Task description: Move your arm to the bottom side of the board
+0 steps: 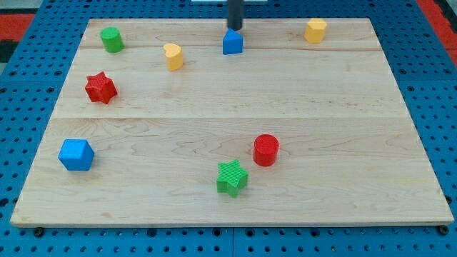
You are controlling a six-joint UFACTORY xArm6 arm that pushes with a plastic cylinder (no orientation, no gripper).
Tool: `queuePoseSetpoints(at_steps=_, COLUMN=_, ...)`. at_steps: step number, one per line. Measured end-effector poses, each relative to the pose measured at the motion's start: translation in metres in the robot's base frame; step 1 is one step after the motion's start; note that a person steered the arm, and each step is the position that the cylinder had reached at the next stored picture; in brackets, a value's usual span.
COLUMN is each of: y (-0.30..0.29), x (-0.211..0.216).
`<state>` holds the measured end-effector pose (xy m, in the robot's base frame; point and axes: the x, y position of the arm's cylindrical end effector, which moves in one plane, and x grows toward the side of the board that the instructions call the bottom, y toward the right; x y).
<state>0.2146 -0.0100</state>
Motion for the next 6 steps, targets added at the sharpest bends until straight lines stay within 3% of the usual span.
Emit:
queuePoseSetpoints(at_steps=2, y=0.017, x=0.066)
queuePoseSetpoints(at_steps=3, y=0.034, x=0.078)
queuePoseSetpoints(at_steps=6, y=-0.056, x=0.279)
